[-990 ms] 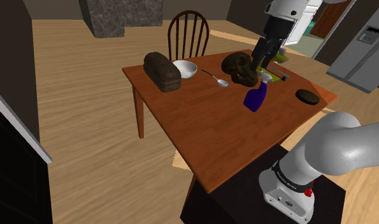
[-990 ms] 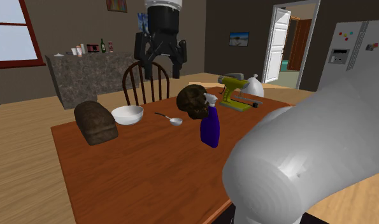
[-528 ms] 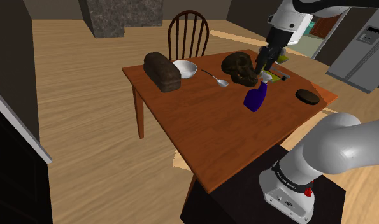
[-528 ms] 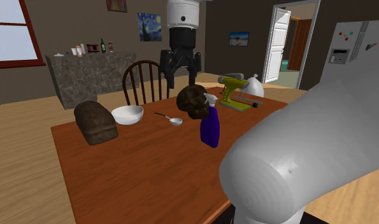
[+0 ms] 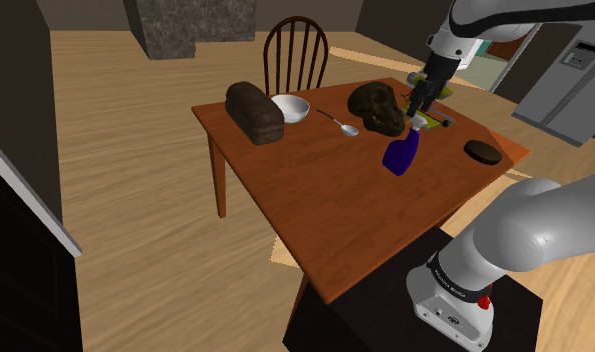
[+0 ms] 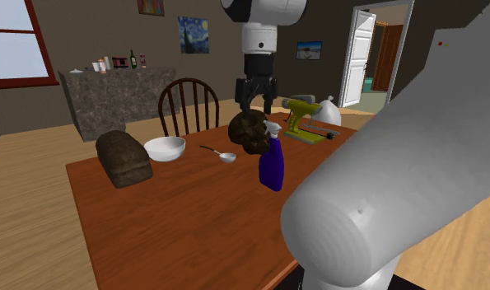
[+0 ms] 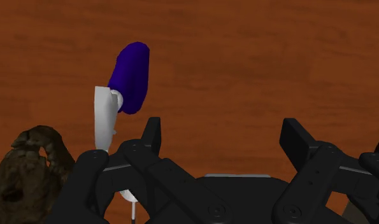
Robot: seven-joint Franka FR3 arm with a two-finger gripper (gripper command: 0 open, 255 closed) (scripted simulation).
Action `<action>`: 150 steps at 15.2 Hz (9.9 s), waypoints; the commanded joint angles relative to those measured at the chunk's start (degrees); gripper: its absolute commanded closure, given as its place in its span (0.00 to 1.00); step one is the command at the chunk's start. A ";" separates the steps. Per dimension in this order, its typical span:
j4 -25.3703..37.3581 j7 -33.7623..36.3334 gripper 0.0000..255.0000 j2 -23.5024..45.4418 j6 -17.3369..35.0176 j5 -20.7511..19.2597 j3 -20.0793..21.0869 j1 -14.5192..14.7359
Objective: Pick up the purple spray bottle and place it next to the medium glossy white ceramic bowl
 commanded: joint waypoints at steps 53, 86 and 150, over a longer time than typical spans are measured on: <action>14.04 -9.94 1.00 10.68 -1.19 -0.44 -7.61 -0.90; 44.94 -12.64 1.00 16.53 -26.72 2.79 -6.91 0.55; 46.41 -1.20 1.00 52.76 4.13 19.53 -0.41 6.59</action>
